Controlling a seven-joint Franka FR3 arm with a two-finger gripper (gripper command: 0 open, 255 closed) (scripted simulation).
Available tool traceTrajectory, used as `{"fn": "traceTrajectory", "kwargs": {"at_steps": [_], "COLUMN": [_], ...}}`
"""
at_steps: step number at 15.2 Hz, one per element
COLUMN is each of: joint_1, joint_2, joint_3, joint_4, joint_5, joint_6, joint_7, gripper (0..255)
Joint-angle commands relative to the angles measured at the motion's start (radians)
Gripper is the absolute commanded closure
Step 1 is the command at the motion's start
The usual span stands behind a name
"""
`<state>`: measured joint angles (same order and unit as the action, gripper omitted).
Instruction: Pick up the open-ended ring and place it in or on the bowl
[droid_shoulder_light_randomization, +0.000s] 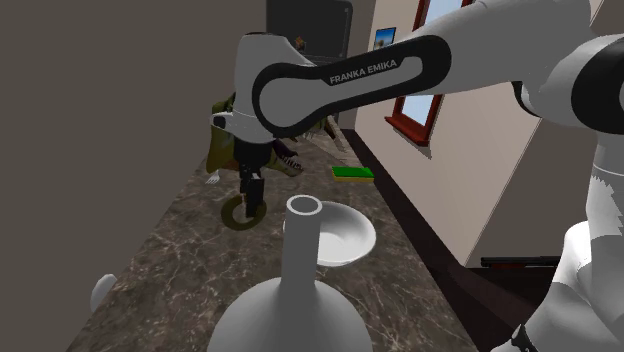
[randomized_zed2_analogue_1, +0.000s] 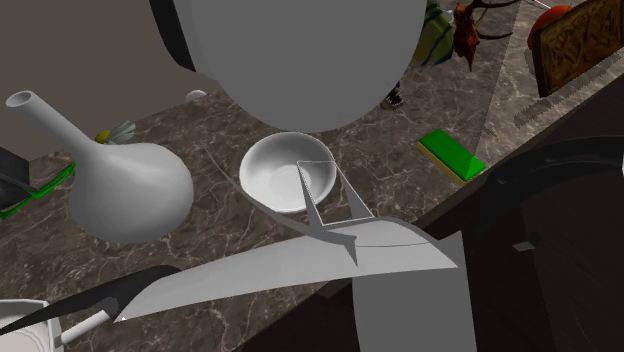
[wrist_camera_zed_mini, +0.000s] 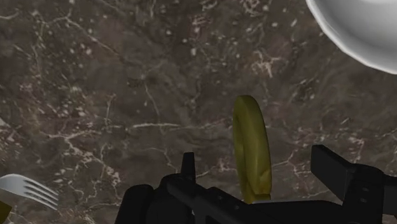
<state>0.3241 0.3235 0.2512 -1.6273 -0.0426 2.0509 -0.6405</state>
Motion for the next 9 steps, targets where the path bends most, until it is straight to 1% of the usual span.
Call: {"fn": "traceTrajectory", "kwargs": {"at_steps": [1, 3, 4, 9], "joint_1": [0.000, 0.000, 0.000, 0.000], "joint_2": [0.000, 0.000, 0.000, 0.000], "joint_3": [0.000, 0.000, 0.000, 0.000], "joint_4": [0.000, 0.000, 0.000, 0.000], "joint_5": [0.000, 0.000, 0.000, 0.000], "joint_6": [0.000, 0.000, 0.000, 0.000], "joint_7": [0.000, 0.000, 0.000, 0.000], "gripper": [0, 0, 255, 255]}}
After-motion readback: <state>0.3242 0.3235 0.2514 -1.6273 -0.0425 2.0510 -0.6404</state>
